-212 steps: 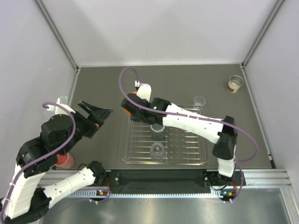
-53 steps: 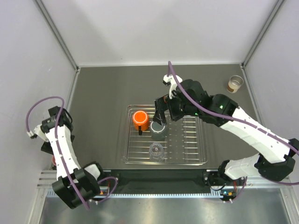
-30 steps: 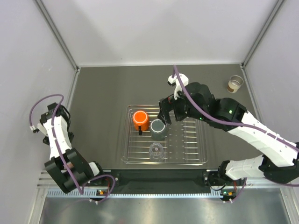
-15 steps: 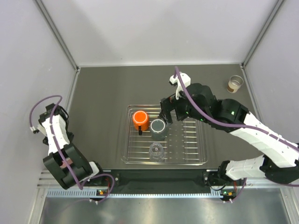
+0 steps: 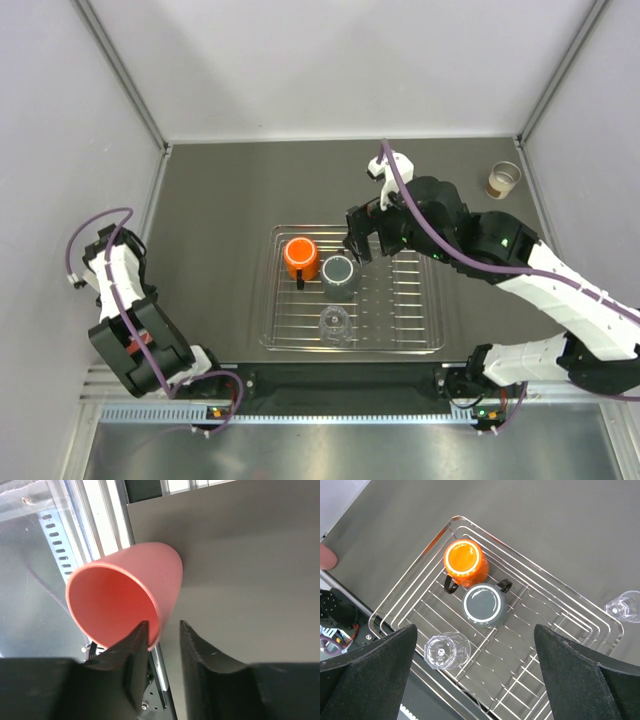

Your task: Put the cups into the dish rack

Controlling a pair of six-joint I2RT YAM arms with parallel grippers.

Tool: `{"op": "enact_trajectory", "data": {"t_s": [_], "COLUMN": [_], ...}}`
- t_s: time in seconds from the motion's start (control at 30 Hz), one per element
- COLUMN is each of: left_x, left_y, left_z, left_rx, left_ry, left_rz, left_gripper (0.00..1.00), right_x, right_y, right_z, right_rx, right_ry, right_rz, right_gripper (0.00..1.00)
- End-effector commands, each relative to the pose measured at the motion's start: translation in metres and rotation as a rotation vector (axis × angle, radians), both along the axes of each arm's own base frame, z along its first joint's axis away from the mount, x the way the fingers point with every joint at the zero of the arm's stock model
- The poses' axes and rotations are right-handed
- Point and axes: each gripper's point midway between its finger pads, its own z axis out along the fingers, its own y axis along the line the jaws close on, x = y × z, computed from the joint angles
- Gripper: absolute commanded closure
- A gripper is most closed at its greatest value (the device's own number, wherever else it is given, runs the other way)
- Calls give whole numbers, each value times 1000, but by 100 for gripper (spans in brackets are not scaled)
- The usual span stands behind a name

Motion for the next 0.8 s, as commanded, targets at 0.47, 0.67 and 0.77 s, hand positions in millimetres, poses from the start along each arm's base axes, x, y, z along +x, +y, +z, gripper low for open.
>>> {"op": "enact_trajectory", "data": {"t_s": [0.47, 0.67, 0.77], "left_x": [11, 77, 116], "left_y": [-5, -44, -72], "left_z": [15, 64, 103], "left_rx": [-28, -165, -195], "left_ry": [-66, -397, -547], "left_rz": [-20, -56, -167], "left_gripper": [100, 100, 100], "right_x": [4, 6, 11], "right_y": [-18, -15, -12], "right_z": [33, 32, 25], "right_rx": [52, 34, 54], "right_ry": [-78, -77, -16], "right_rz": [-45, -30, -20], "right_gripper": [0, 0, 0]}}
